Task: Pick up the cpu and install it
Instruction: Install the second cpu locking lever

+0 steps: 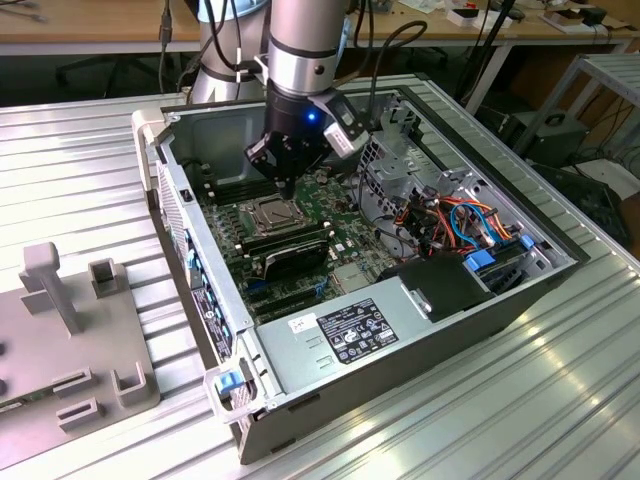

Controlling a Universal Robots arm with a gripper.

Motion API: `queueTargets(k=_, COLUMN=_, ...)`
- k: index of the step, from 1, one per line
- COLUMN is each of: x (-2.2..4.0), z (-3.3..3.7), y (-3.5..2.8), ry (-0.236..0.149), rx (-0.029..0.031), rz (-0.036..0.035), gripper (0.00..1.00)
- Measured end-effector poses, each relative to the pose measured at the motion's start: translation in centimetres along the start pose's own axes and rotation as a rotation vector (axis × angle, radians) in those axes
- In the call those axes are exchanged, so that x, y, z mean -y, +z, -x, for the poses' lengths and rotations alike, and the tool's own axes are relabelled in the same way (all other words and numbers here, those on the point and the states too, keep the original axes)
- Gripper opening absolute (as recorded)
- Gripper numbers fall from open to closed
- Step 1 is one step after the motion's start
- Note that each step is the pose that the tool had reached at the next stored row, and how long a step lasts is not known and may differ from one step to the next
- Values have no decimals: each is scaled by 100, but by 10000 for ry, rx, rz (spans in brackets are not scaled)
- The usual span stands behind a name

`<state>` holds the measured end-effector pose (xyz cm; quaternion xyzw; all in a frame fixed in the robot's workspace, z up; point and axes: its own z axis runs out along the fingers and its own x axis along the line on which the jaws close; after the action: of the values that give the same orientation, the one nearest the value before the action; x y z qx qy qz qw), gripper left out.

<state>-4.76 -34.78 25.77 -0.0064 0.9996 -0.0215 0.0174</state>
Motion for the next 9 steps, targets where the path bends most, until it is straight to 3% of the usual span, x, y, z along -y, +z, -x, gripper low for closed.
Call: queueTargets(k=9, x=48, z=-1, y=2, ry=0, rx=-1, rz=0, gripper=11)
